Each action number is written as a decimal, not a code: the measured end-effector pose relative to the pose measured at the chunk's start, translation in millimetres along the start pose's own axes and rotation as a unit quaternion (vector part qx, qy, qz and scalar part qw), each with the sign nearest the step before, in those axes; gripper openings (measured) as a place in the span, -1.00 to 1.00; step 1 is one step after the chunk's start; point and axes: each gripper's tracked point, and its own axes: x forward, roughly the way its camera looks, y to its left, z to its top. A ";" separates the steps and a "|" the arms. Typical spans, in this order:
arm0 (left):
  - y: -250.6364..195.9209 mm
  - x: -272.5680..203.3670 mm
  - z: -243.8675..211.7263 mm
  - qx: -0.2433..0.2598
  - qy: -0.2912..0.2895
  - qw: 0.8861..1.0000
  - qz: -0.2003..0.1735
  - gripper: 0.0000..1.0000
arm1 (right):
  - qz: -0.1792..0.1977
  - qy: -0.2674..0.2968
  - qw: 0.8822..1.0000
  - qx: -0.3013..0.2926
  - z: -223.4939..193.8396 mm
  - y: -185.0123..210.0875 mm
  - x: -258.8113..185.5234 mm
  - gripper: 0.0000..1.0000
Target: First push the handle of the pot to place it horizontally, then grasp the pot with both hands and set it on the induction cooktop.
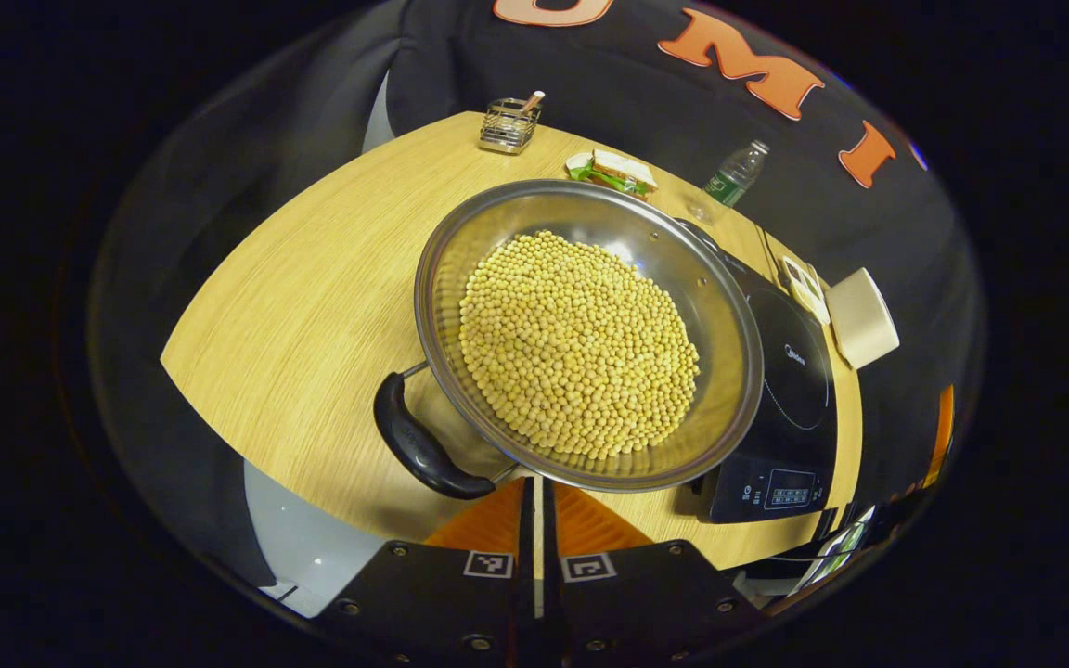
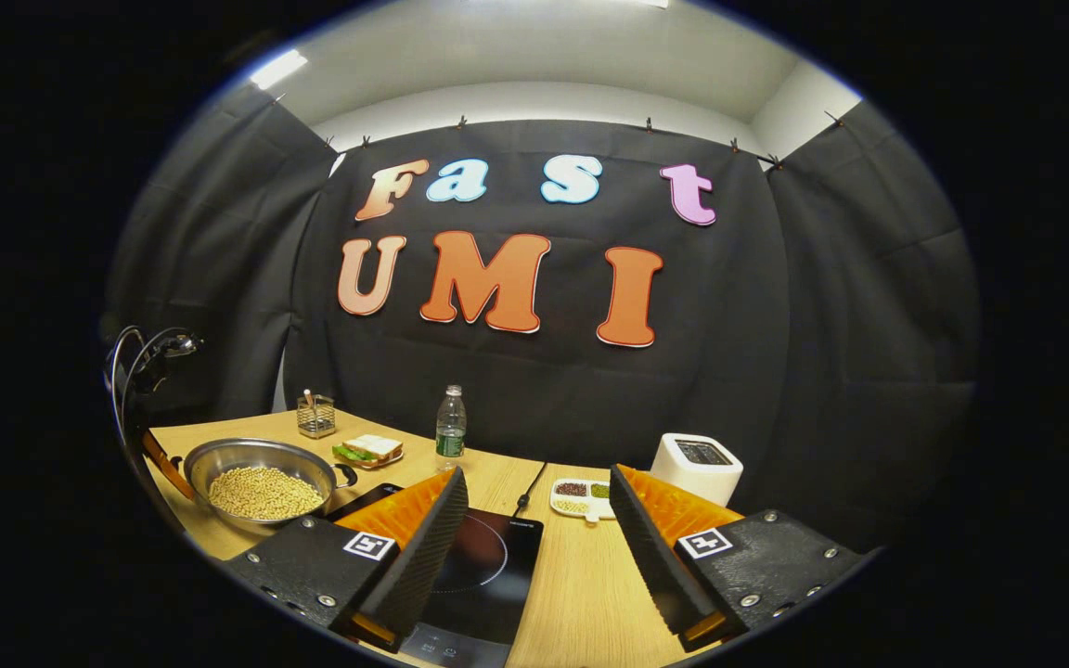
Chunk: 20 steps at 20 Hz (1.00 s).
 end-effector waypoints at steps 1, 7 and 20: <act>1.2 -0.1 1.5 0.002 -0.004 1.000 -0.001 -1.00 | 0.001 0.002 1.000 0.003 -2.1 0.8 0.8 0.91; 19.6 6.6 21.1 -0.018 -0.016 1.000 0.002 -0.98 | 0.015 0.022 0.999 0.029 -10.5 10.6 14.8 0.91; 77.7 15.6 74.1 -0.009 -0.069 0.996 0.054 -0.97 | 0.063 0.077 0.992 0.077 -24.7 56.8 43.8 0.86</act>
